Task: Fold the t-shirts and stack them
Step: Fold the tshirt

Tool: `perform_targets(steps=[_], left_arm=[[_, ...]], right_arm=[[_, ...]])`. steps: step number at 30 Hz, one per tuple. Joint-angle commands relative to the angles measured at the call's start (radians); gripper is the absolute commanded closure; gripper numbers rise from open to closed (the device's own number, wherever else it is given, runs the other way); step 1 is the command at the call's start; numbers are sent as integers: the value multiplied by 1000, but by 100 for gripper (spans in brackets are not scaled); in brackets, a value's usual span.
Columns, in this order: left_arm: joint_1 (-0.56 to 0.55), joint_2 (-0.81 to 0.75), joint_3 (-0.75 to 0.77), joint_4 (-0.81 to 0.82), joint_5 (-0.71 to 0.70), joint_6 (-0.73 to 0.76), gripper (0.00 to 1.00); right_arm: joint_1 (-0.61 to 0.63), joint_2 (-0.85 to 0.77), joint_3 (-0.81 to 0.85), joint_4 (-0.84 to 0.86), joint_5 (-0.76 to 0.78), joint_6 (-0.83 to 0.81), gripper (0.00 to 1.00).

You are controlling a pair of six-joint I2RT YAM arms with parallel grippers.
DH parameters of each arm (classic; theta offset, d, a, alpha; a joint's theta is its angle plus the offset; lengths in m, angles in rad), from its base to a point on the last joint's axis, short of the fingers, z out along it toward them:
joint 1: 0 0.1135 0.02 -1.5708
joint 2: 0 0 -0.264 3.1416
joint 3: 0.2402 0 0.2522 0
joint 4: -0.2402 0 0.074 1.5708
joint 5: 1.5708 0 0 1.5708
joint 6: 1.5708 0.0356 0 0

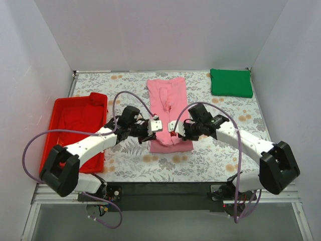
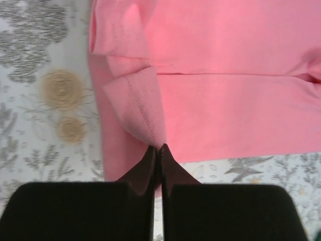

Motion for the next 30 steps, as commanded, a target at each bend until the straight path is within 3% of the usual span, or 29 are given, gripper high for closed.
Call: perform_targets(steps=[1,14,23,30], left_arm=[[58,110,101,66,52,76,100],[224,507,457,153,63,171,100],[255,642,542,199,56,174,100],[261,679,550,222,41,171,100]], right_arm=[[-68,89,125,7,-46,-122,99],[-231,459,421,113,-52,-246,99],[-275,623,579,121,-54,-263,99],[-277,668,597,151,-52,-254,99]])
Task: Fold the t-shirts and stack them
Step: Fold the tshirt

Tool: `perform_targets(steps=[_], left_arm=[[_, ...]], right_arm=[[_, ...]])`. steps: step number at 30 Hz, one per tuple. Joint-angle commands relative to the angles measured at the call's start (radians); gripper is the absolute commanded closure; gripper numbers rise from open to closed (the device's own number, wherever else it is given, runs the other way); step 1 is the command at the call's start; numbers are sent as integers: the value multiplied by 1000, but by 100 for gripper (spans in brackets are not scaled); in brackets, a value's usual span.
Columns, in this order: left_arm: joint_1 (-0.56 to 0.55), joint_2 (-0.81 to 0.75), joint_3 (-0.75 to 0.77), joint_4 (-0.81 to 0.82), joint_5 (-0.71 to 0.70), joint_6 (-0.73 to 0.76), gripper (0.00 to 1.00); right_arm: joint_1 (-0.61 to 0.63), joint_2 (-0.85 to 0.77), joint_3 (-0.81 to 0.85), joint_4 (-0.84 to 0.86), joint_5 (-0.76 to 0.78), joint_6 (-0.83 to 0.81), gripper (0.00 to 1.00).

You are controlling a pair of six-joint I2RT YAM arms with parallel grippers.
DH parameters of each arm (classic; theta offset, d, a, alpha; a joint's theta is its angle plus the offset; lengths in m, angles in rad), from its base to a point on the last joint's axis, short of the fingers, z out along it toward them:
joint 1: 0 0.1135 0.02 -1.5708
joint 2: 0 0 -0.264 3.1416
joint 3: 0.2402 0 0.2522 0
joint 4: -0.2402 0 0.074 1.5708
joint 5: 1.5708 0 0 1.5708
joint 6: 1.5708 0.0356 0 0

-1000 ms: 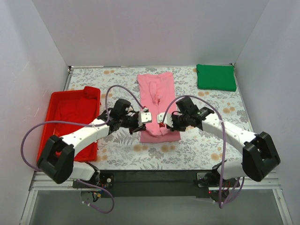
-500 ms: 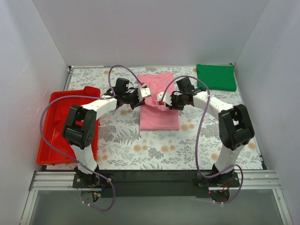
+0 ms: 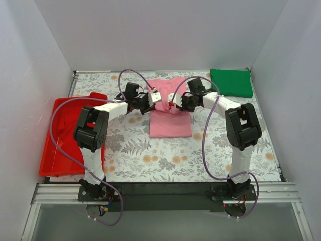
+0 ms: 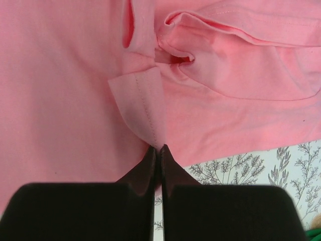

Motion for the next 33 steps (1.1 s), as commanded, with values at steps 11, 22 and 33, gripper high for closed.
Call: perform_targets(steps=[11,22,33], left_arm=[[19,11,64,37,-88,-54,71],[53,-286,-116,-9,62,-175,53],[-110,-487,-497,34,28,-60,53]], right_arm=[[-3,13,74,101,13,38,77],[-12,-246,-40,58,-9,72,62],[92,-486,-457,-11,-86,63,63]])
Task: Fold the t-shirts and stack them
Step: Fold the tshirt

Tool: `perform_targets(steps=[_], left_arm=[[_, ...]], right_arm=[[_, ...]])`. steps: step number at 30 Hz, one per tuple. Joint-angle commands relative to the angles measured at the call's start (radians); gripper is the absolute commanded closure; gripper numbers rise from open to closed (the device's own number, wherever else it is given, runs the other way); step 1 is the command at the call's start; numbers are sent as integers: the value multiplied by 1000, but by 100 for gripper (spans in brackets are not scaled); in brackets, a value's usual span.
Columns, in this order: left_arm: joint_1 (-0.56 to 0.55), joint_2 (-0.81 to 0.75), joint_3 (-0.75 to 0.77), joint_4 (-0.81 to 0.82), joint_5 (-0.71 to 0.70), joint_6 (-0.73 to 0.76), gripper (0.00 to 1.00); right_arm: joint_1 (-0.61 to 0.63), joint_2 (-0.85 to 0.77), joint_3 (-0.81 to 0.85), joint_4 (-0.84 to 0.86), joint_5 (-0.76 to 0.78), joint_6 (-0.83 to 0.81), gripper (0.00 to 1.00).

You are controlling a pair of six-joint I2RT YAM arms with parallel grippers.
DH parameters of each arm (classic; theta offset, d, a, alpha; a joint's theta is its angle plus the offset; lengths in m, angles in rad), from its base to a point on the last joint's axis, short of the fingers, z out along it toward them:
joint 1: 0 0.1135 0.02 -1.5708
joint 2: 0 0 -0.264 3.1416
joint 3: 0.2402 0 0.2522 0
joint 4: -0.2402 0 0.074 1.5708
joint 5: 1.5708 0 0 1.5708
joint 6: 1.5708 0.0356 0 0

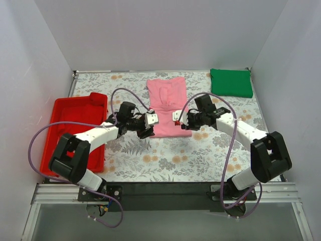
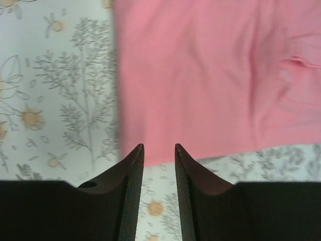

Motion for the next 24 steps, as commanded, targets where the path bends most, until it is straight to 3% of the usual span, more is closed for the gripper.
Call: perform_targets(steps=[1,17,24], left_arm=[[-39,-5,-59,52,-27,29,53],[-54,158,-86,126,-86,147,55],[-54,193,-89,121,-105,182,65]], right_arm=[[34,5,-75,-5,-24,11,63],[38,131,-178,105,25,-17,63],[37,155,-195,136,69,-8,69]])
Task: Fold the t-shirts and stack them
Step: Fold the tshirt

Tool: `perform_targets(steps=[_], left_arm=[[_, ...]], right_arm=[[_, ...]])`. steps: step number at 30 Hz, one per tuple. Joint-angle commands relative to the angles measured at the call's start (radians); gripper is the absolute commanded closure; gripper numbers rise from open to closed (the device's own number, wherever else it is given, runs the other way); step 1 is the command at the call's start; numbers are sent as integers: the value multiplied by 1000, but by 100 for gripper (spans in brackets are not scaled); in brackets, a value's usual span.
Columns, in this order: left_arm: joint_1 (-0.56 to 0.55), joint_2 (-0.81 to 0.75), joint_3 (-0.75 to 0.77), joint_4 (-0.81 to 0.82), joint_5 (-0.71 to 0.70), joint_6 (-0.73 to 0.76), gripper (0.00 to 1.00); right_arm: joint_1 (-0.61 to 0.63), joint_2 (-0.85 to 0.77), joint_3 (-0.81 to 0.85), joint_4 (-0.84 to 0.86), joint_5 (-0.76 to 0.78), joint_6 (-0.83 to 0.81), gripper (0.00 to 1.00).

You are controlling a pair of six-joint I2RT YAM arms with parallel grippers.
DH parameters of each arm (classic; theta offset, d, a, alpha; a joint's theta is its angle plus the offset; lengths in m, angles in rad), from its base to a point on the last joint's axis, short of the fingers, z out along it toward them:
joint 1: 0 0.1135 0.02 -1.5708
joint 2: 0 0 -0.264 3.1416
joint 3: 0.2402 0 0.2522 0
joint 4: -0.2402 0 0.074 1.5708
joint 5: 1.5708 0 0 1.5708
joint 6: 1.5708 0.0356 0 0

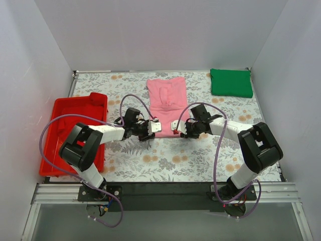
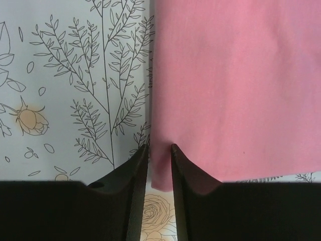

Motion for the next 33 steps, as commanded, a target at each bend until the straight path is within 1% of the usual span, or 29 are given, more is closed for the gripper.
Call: perform_targets(steps=[1,2,3,4,5,6,7,9,11,13,15,16,17,19,22,27,30,31,33], left_arm=[[-4,25,-12,-12,-30,52,71],[-4,31,-2,-15,-30,55,76],[-4,35,4,-27,-32,55,80],[-4,45,10,-33,-33,55,88],[-4,46,21,-38,-33,55,90],[-4,46,24,-38,-30,57,93],[-4,42,24,-38,-29,60,96],[-1,31,39,-38,-20,55,100],[13,3,59,-76,-4,16,100],[28,-12,129,-116,20,-11,100],[63,-14,201,-183,42,-46,100],[76,-11,271,-203,51,-53,100],[99,-10,300,-240,60,-54,100],[108,-15,355,-254,57,-38,100],[110,-23,389,-288,63,2,100],[107,-56,370,-339,89,19,100],[97,-121,306,-394,108,60,100],[94,-160,291,-415,112,71,100],[67,-204,242,-499,119,115,100]], right_arm=[[-1,23,-32,10,33,-3,70],[-1,23,-35,10,39,-3,72],[-1,21,-36,10,43,-1,76],[-1,21,-39,9,46,2,80],[-1,21,-41,7,50,5,85],[-1,21,-39,6,55,16,98],[-1,19,-29,4,59,29,99],[-1,6,-16,-25,63,46,99],[-2,-35,3,-49,52,51,99],[-11,-66,34,-69,47,69,99],[-37,-89,117,-132,17,80,99],[-45,-94,146,-149,13,82,99],[-54,-91,210,-164,10,83,99],[-82,-80,269,-201,6,74,99],[-94,-54,349,-246,7,48,99],[-90,-72,356,-304,-19,27,99],[-79,-129,312,-356,-31,27,99],[-71,-152,265,-368,-34,27,99],[-45,-227,208,-404,-36,27,99]])
